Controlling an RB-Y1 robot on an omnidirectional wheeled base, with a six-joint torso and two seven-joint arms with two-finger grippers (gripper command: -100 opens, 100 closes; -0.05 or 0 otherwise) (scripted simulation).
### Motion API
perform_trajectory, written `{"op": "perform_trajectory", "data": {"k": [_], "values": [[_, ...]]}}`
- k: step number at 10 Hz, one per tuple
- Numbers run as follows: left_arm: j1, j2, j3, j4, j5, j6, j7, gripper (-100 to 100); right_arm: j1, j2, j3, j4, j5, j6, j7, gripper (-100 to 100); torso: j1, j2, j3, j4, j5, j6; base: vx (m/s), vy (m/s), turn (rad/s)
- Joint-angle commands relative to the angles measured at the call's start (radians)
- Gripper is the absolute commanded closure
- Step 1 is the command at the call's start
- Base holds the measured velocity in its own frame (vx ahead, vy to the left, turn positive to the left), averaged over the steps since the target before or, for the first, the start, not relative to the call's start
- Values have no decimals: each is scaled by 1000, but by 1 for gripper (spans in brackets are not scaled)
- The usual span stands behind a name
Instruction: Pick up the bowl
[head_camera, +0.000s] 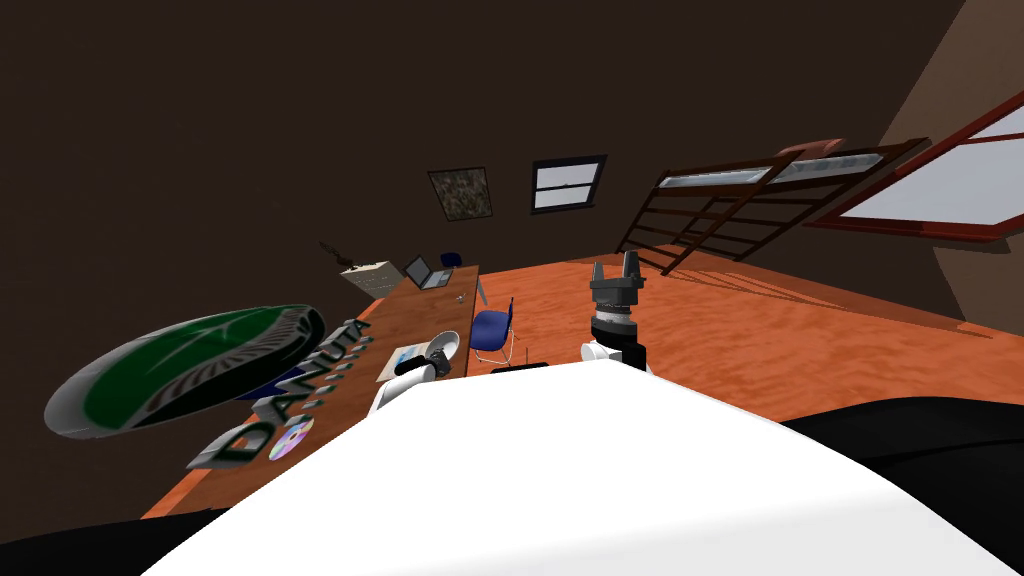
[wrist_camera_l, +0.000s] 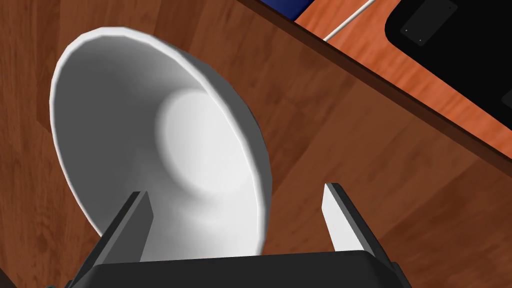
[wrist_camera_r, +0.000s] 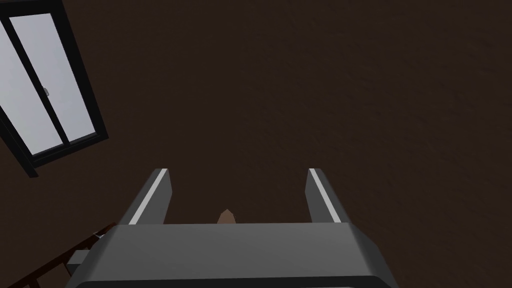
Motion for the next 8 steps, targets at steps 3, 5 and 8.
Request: {"op": "perform_trajectory", "data": {"k": [3, 5, 8], "values": [[1, 0, 0, 1, 0, 2, 0, 100, 0, 0, 0, 0, 0, 0, 0, 0, 0, 0, 0, 1, 0, 0, 0, 0, 0], [0, 0, 0, 0, 0, 1, 1, 100, 0, 0, 0, 0, 0, 0, 0, 0, 0, 0, 0, 0, 0, 0, 0, 0, 0], [19, 4, 3, -47, 6, 32, 6, 100, 0, 0, 0, 0, 0, 0, 0, 0, -2, 2, 1, 1, -1, 0, -9, -6, -4]]}}
